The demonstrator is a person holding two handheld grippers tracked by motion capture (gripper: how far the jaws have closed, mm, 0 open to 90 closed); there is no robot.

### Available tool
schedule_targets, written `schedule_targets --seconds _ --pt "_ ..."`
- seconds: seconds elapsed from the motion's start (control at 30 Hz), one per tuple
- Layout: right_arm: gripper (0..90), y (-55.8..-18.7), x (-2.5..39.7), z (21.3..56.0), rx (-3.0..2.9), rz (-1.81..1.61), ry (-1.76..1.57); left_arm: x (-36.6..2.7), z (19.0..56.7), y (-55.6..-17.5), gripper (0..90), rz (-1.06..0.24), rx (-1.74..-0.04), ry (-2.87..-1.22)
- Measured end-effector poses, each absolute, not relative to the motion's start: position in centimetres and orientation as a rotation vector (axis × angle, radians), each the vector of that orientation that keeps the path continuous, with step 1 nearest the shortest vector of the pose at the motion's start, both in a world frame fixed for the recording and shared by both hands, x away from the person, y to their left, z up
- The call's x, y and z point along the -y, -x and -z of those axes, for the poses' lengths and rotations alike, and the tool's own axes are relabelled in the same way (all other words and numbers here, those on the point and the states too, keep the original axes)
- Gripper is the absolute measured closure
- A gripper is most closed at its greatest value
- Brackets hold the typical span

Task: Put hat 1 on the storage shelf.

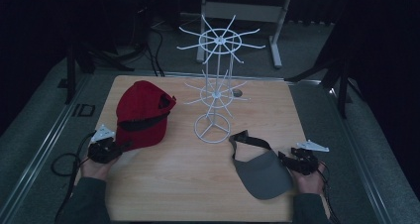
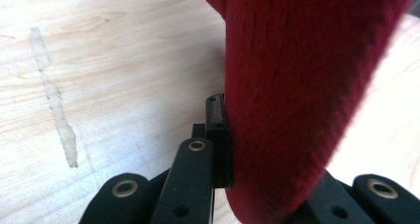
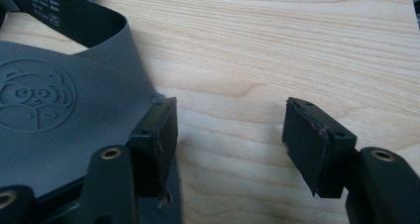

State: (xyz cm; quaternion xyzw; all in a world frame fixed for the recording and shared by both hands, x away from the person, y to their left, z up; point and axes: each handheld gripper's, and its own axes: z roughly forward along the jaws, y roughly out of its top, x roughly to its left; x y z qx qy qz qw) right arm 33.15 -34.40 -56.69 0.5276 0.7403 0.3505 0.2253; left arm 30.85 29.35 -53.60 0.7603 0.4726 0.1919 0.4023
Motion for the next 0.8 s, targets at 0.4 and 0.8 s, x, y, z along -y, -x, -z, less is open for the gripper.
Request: schedule_targets --seconds 0.4,0.8 --pt "38.2 -33.2 34.4 56.7 -2.042 -0.969 -1.456 -27.9 53.3 -31.6 85.9 -0.522 -1.203 -1.912" --pt "38.2 -33.2 34.4 56.7 -2.042 -0.969 -1.456 -26.8 52.9 -32.6 86.0 -0.550 -1.212 -1.894"
